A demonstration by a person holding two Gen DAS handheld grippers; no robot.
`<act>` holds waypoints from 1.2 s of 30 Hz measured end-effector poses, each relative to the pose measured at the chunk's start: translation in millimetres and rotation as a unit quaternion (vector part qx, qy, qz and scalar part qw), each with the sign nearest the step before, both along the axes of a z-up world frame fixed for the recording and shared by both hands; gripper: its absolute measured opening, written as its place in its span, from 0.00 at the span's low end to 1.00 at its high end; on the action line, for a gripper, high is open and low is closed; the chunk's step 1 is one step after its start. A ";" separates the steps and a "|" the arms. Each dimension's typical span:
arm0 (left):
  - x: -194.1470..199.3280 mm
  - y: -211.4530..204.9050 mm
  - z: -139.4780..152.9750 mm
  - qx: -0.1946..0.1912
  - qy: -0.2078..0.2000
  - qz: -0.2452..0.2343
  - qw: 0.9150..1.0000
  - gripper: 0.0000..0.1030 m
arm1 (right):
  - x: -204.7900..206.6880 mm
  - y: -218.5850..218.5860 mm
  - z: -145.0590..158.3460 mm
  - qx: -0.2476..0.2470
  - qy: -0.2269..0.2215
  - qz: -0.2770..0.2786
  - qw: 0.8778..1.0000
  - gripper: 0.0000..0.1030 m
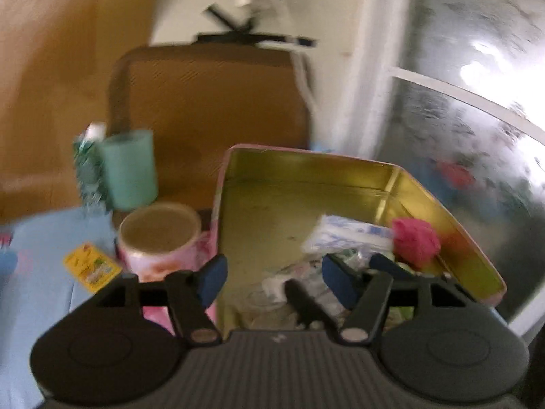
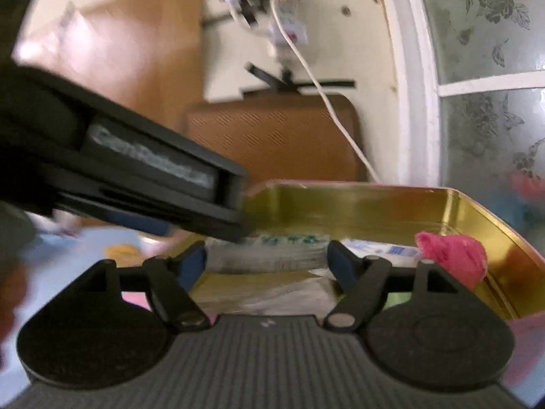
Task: Organize soft objects
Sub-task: 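Drop the tissue pack into the pink tin and open the left tool, then move the right tool to the yellow card package on the table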
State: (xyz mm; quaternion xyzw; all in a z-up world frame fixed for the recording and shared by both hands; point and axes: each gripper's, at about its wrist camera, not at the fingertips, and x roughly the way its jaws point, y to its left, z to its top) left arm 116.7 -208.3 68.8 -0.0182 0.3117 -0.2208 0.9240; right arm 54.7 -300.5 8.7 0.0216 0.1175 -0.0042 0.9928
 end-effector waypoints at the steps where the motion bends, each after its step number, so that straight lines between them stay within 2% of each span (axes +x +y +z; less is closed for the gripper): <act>1: -4.1 8.5 -1.0 -0.022 0.000 -0.006 1.000 0.62 | 1.4 -0.9 -0.7 0.005 0.011 -0.005 1.000 0.77; 4: -24.3 25.3 -5.8 -0.022 -0.030 -0.011 0.999 0.66 | -25.0 -8.5 -1.5 0.052 -0.028 0.011 0.998 0.79; 6: -37.4 37.9 -8.8 -0.027 -0.040 -0.013 0.999 0.68 | -37.0 -2.5 -3.3 0.037 -0.032 0.017 0.999 0.79; 9: -58.5 65.0 -8.6 -0.041 -0.059 -0.006 0.997 0.69 | -58.4 4.8 -4.9 0.041 -0.045 0.036 0.997 0.79; 12: -65.4 94.6 -13.7 -0.020 -0.067 0.023 0.997 0.69 | -68.8 14.3 -5.1 0.045 -0.051 0.056 0.996 0.78; 14: -63.7 117.6 -22.2 0.008 -0.053 0.057 0.997 0.69 | -64.3 24.2 -3.4 0.034 -0.045 0.076 0.996 0.77; 17: -61.5 161.8 -41.8 0.051 -0.020 0.119 0.991 0.69 | -60.4 43.9 -3.3 0.023 -0.024 0.116 0.993 0.64; 19: -63.6 187.2 -51.4 0.070 -0.009 0.143 0.987 0.69 | -54.4 57.9 -3.9 0.024 0.000 0.149 0.989 0.51; 22: -69.7 218.9 -67.0 0.112 0.001 0.179 0.977 0.70 | -42.5 84.8 -3.6 0.001 0.031 0.198 0.980 0.37; 23: -71.3 228.4 -68.6 0.099 0.005 0.187 0.977 0.73 | -39.2 95.0 -2.5 -0.012 0.040 0.211 0.977 0.36; 24: -74.8 239.9 -67.3 0.066 0.007 0.191 0.979 0.75 | -31.6 106.6 -0.6 -0.025 0.047 0.223 0.973 0.36; 26: -71.7 249.4 -67.4 0.041 0.012 0.210 0.977 0.75 | -11.1 131.2 4.4 -0.053 0.063 0.237 0.968 0.36; 29: -68.1 244.5 -67.2 0.053 0.008 0.217 0.975 0.75 | 41.1 168.8 14.0 -0.089 0.098 0.234 0.963 0.36; 30: -66.9 241.9 -67.0 0.061 0.006 0.215 0.975 0.75 | 57.8 175.0 16.8 -0.085 0.116 0.230 0.963 0.37; 32: -66.7 239.9 -66.7 0.062 0.001 0.210 0.976 0.75 | 106.0 189.2 23.2 -0.055 0.179 0.232 0.955 0.38; 33: -67.2 240.5 -66.1 0.060 0.001 0.211 0.976 0.75 | 123.8 193.7 25.2 -0.042 0.194 0.220 0.955 0.43; 34: -66.9 242.4 -65.9 0.055 0.002 0.213 0.976 0.75 | 139.7 197.9 26.6 -0.036 0.203 0.203 0.957 0.54; 36: -67.7 243.0 -66.5 0.044 0.002 0.216 0.975 0.75 | 164.8 205.7 24.0 -0.033 0.222 0.189 0.956 0.63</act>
